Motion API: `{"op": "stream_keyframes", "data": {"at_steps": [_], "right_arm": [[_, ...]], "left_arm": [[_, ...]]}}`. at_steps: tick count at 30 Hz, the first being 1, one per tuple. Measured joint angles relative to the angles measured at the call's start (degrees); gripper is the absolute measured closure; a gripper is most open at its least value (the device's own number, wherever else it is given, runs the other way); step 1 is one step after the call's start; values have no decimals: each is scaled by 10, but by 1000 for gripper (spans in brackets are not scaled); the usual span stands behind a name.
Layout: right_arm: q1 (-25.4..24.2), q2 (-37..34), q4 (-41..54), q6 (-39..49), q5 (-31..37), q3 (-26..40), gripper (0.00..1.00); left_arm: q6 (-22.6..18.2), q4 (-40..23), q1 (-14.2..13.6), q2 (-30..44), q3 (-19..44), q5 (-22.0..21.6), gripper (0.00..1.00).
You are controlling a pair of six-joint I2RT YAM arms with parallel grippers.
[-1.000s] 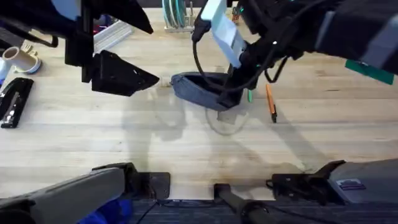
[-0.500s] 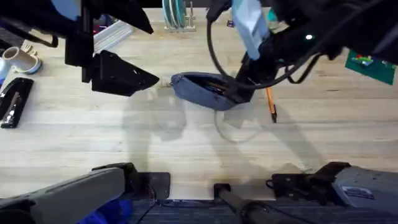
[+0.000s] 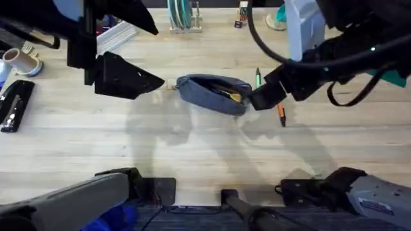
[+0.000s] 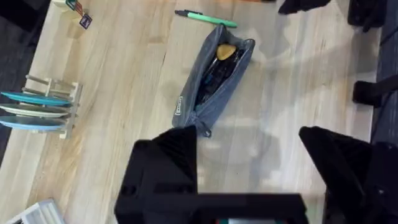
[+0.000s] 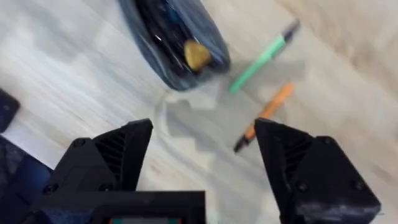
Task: Unzip the bag, pick up the pens from the table one at a time and place them inside, then zip the bag closed.
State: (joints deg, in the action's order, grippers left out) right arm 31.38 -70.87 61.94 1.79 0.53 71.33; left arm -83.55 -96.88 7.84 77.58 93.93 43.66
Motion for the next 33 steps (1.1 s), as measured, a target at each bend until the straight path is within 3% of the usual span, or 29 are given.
{"op": "stream_keyframes", "data": {"at_steps": [14, 24, 33], "right_arm": [[-5, 0, 66, -127, 100, 0, 6], [-51, 0, 73, -149, 103, -30, 5], [-138, 0, 12, -112, 53, -101, 6]], "left_arm": [[0, 0, 0, 0, 0, 0, 7], [0, 0, 0, 0, 0, 0, 8], [0, 0, 0, 0, 0, 0, 8]]}}
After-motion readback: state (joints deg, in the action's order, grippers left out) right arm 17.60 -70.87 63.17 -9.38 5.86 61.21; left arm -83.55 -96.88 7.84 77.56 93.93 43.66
